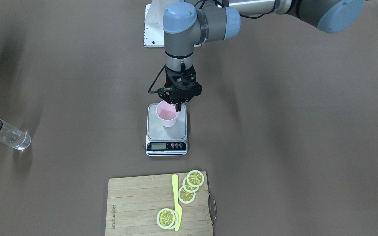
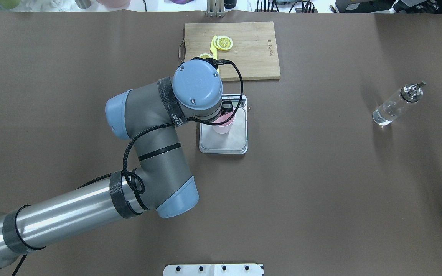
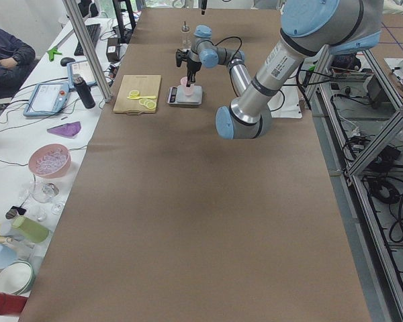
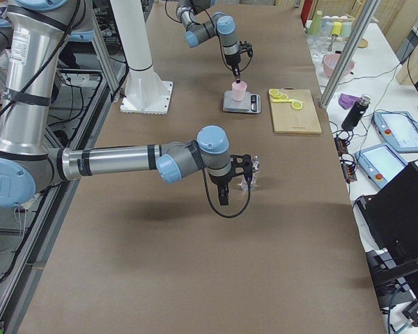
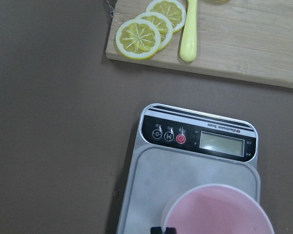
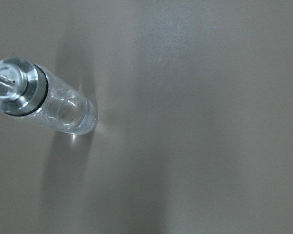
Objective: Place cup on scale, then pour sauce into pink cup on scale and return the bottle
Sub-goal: 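Lower the pink cup onto the scale and open the left gripper, then withdraw the left arm while the right arm reaches toward the glass bottle, then grasp the glass sauce bottle with the right gripper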
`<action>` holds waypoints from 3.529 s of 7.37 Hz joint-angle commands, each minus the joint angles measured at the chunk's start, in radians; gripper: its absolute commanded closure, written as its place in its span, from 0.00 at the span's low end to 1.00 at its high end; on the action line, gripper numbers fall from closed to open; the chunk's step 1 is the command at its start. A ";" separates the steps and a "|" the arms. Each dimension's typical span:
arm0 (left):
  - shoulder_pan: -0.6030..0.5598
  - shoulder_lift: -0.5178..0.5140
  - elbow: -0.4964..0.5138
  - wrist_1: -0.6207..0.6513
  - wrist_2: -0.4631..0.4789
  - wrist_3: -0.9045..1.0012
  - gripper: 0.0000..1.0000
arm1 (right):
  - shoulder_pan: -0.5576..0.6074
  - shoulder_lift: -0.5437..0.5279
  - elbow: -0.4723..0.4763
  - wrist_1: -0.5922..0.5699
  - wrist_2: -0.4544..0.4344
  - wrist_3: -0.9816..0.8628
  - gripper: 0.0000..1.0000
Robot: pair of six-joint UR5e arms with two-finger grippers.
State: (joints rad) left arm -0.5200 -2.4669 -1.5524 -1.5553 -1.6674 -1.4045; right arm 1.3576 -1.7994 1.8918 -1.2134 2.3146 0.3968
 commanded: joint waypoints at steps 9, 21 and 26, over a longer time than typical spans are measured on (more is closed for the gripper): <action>0.002 0.009 -0.011 -0.032 0.000 0.106 0.02 | 0.000 0.000 0.001 0.000 0.000 -0.001 0.00; -0.843 0.750 -0.319 0.055 -0.454 1.528 0.02 | -0.329 -0.058 0.078 0.314 -0.322 0.468 0.00; -0.842 0.766 -0.316 0.053 -0.456 1.526 0.02 | -0.539 -0.061 -0.109 0.684 -0.694 0.528 0.00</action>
State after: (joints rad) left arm -1.3630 -1.7055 -1.8707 -1.5012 -2.1228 0.1206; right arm 0.8665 -1.8616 1.8145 -0.5829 1.7088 0.9038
